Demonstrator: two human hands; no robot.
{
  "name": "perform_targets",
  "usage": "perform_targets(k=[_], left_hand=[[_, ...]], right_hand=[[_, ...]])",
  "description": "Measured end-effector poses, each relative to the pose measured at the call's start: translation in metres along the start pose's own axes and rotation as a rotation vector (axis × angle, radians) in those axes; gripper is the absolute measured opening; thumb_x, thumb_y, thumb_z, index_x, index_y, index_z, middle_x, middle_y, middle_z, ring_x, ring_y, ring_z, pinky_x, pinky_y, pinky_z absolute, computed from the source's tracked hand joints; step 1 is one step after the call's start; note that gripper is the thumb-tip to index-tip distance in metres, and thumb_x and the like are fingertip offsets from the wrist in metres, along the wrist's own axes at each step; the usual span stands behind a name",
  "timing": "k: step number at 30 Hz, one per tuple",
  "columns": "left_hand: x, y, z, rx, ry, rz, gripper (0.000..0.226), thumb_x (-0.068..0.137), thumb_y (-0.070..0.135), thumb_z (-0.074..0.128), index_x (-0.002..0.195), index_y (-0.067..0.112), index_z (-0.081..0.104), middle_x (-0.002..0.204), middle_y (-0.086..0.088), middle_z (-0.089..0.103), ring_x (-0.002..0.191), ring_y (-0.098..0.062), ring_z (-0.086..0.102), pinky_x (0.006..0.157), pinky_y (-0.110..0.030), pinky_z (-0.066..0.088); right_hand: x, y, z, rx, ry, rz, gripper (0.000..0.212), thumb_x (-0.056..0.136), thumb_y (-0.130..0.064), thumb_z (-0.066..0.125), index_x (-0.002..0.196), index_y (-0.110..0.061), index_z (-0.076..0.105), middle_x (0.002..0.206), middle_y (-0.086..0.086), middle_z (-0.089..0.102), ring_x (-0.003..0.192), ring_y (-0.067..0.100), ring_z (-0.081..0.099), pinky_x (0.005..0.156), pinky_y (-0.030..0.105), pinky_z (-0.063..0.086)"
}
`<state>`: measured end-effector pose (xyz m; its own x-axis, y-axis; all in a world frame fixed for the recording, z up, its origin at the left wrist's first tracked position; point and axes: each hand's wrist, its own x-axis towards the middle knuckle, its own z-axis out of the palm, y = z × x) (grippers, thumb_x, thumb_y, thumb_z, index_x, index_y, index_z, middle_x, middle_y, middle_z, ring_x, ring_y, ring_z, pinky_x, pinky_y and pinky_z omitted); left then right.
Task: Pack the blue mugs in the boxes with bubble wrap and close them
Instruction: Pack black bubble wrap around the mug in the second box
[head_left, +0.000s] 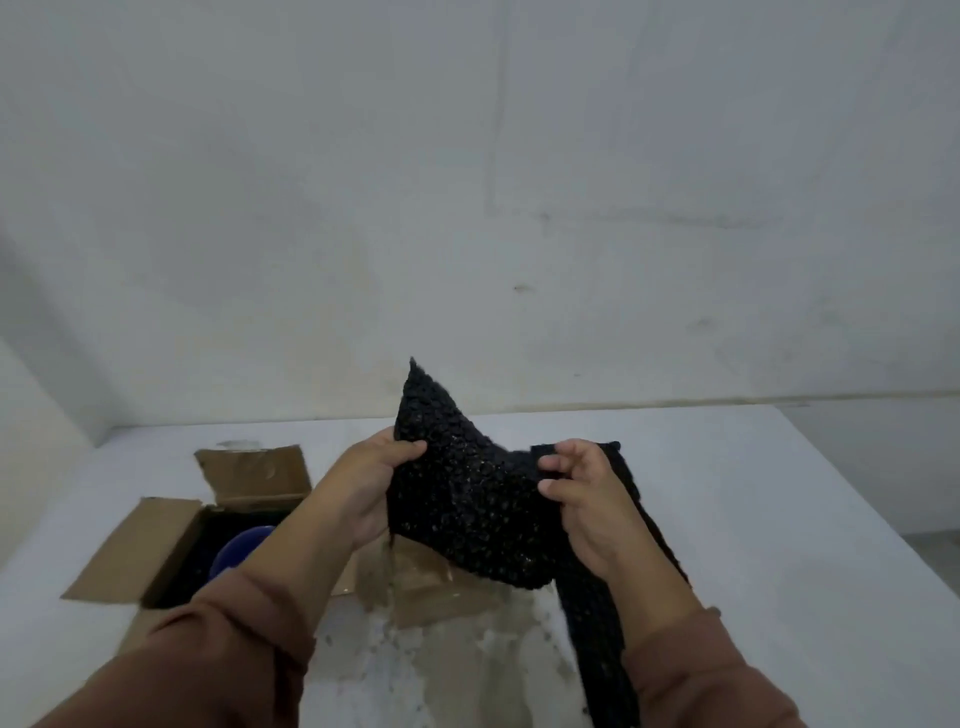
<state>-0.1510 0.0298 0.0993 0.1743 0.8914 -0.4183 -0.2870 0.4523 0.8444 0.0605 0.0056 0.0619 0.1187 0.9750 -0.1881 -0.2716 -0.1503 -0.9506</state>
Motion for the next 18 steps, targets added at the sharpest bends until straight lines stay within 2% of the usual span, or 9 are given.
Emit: perform_targets(k=[2,4,7,8,10,12,15,17,18], left_hand=[[-0.005,0.009,-0.028,0.075,0.092,0.075,0.022,0.095,0.002,0.046,0.112,0.012,0.058,0.111,-0.016,0.063,0.098,-0.029,0.062,0.08,-0.042,0.052],[-0.007,0.015,-0.062,0.205,0.215,0.179,0.048,0.091,0.001,0.053,0.131,0.028,0.045,0.114,-0.013,0.057,0.101,-0.028,0.058,0.086,-0.04,0.051],[-0.023,0.025,-0.103,0.407,0.212,0.309,0.076,0.089,-0.004,0.051,0.141,0.047,0.031,0.08,-0.004,0.053,0.071,-0.025,0.049,0.064,-0.035,0.045],[-0.029,0.028,-0.114,0.467,0.182,0.322,0.075,0.088,-0.006,0.05,0.14,0.046,0.036,0.083,-0.001,0.057,0.073,-0.025,0.051,0.067,-0.035,0.045],[-0.041,0.035,-0.13,0.666,0.152,0.339,0.062,0.086,0.0,0.056,0.134,0.038,0.049,0.114,0.003,0.058,0.092,-0.018,0.058,0.081,-0.029,0.049],[-0.05,0.042,-0.143,1.021,0.224,0.404,0.047,0.082,0.021,0.069,0.125,0.032,0.056,0.121,0.002,0.048,0.107,-0.017,0.051,0.088,-0.027,0.044],[-0.065,0.054,-0.162,1.53,0.438,0.494,0.037,0.074,0.052,0.07,0.105,0.034,0.063,0.118,0.004,0.042,0.121,-0.021,0.038,0.1,-0.033,0.031],[-0.072,0.061,-0.171,1.606,0.358,0.498,0.038,0.073,0.054,0.068,0.106,0.036,0.061,0.137,0.005,0.041,0.132,-0.02,0.033,0.107,-0.036,0.024],[-0.074,0.066,-0.175,1.566,0.264,0.485,0.039,0.075,0.051,0.067,0.11,0.036,0.059,0.136,0.007,0.046,0.13,-0.017,0.039,0.105,-0.034,0.029]], right_hand=[[-0.005,-0.004,0.028,-0.142,-0.052,-0.07,0.048,0.079,0.022,0.046,0.094,-0.022,0.057,0.097,0.0,0.055,0.09,0.012,0.052,0.076,0.022,0.042],[-0.008,-0.006,0.055,-0.45,-0.033,-0.167,0.05,0.079,0.016,0.049,0.1,-0.028,0.06,0.102,-0.003,0.054,0.086,0.01,0.052,0.068,0.013,0.042],[-0.013,-0.005,0.098,-0.851,-0.013,-0.353,0.052,0.081,0.01,0.048,0.121,-0.021,0.058,0.107,-0.001,0.044,0.078,0.003,0.046,0.061,0.003,0.037],[-0.016,-0.004,0.112,-0.912,-0.014,-0.401,0.05,0.082,0.01,0.048,0.124,-0.015,0.056,0.107,-0.001,0.04,0.074,0.001,0.044,0.063,0.0,0.036],[-0.02,-0.001,0.14,-1.012,-0.01,-0.496,0.04,0.084,0.009,0.048,0.12,-0.005,0.058,0.108,-0.002,0.036,0.068,0.0,0.04,0.063,-0.002,0.035],[-0.024,0.0,0.162,-1.073,-0.009,-0.56,0.027,0.083,0.008,0.051,0.105,0.001,0.065,0.113,0.002,0.041,0.078,0.006,0.044,0.067,0.0,0.034],[-0.029,-0.001,0.192,-1.208,0.01,-0.642,0.02,0.075,-0.002,0.059,0.083,-0.013,0.073,0.124,0.001,0.052,0.112,0.023,0.044,0.085,0.023,0.027],[-0.035,-0.008,0.211,-1.257,-0.055,-0.627,0.019,0.07,-0.017,0.056,0.079,-0.023,0.071,0.118,-0.01,0.054,0.12,0.016,0.038,0.085,0.023,0.013],[-0.038,-0.012,0.221,-1.265,-0.103,-0.623,0.023,0.067,-0.023,0.051,0.079,-0.026,0.07,0.111,-0.013,0.057,0.118,0.012,0.039,0.084,0.021,0.011]])
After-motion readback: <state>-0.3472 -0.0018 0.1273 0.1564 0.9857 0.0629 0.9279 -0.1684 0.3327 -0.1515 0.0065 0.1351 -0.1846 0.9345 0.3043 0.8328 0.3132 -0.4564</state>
